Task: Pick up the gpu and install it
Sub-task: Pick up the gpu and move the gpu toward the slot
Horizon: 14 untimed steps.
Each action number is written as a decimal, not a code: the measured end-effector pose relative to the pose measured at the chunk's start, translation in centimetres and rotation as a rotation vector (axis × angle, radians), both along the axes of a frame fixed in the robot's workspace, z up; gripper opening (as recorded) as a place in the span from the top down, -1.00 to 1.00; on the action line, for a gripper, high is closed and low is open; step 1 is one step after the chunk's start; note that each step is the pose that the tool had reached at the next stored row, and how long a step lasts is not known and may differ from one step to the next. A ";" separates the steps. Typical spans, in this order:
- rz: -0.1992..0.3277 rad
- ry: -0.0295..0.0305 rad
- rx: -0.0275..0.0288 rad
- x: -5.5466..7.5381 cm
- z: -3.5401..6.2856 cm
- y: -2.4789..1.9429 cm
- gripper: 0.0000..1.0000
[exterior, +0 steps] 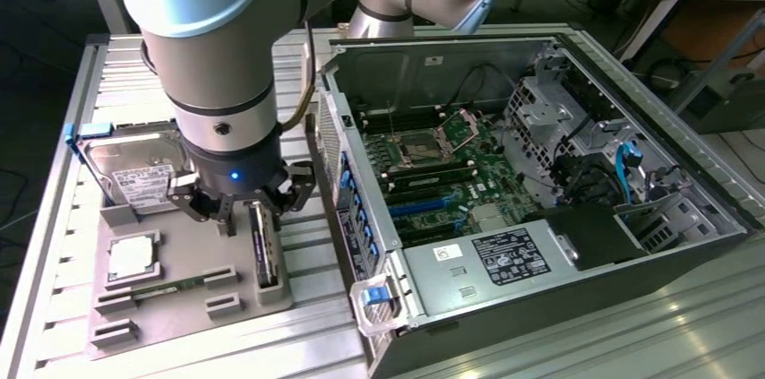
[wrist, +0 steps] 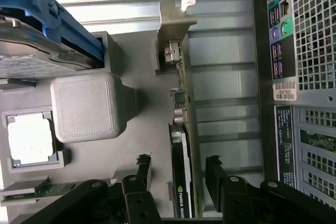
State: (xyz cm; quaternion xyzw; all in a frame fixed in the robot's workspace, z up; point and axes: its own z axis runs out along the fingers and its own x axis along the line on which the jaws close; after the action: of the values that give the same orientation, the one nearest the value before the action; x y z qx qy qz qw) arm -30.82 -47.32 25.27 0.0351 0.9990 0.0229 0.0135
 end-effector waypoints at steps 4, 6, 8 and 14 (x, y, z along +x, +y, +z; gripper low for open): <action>0.001 -0.0004 -0.0001 0.0 -0.36 0.12 -0.08; 0.002 -0.0003 -0.0002 0.0 -0.46 0.19 -0.08; 0.004 -0.0005 -0.0001 0.0 -0.55 0.25 -0.08; 0.005 -0.0004 0.0000 0.0 -0.58 0.27 -0.08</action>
State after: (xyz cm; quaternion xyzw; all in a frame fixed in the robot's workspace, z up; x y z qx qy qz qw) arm -30.84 -47.05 24.69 0.0326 0.9991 0.0229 0.0137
